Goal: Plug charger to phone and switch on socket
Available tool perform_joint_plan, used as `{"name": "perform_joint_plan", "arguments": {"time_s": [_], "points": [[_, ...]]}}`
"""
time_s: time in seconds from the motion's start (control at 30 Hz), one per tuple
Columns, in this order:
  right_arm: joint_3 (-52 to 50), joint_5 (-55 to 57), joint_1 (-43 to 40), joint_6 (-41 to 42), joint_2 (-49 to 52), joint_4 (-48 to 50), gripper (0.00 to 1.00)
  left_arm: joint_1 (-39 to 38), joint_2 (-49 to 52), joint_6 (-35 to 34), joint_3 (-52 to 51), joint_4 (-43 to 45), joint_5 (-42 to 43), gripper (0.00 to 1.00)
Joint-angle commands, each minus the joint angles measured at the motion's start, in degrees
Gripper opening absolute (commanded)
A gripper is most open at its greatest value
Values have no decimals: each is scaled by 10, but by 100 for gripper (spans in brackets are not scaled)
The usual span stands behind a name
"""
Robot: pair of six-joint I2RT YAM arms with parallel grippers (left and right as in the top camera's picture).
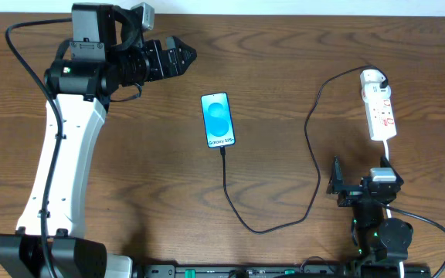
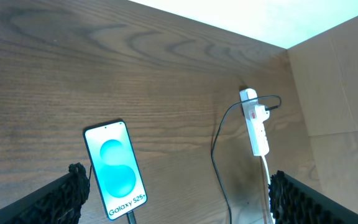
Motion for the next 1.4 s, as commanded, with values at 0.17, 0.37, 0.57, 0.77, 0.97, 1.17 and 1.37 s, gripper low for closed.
{"name": "perform_joint_plan", "arguments": {"time_s": [0.17, 0.37, 0.57, 0.77, 0.97, 1.17, 1.37], "points": [[-2, 4, 6, -4, -4, 0, 99, 1, -5, 6, 6, 0, -3, 93], [-2, 4, 6, -4, -4, 0, 99, 1, -5, 5, 6, 0, -3, 93], [-2, 4, 6, -4, -4, 0, 99, 1, -5, 6, 6, 0, -3, 93], [-2, 4, 6, -4, -4, 0, 99, 1, -5, 5, 6, 0, -3, 93], [-2, 4, 6, -4, -4, 0, 99, 2, -5, 8, 6, -1, -9, 93], [-2, 4, 6, -4, -4, 0, 99, 0, -10, 15, 5, -9, -65, 93], [-2, 4, 6, -4, -4, 0, 99, 0, -62, 73, -25, -8, -198, 93]]}}
